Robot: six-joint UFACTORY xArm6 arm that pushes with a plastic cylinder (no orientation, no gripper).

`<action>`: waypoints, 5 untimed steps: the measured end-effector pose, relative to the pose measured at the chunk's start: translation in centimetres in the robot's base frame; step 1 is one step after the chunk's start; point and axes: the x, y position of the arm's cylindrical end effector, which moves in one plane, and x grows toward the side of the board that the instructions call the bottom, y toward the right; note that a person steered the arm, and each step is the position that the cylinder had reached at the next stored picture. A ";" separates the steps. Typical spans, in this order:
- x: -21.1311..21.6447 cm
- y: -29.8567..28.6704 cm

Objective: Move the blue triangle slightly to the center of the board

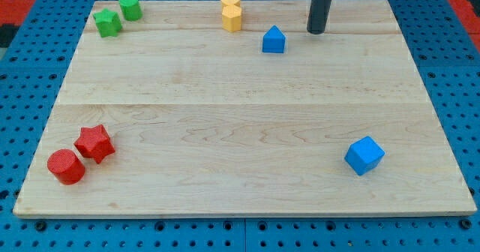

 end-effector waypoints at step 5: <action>7.0 -11.1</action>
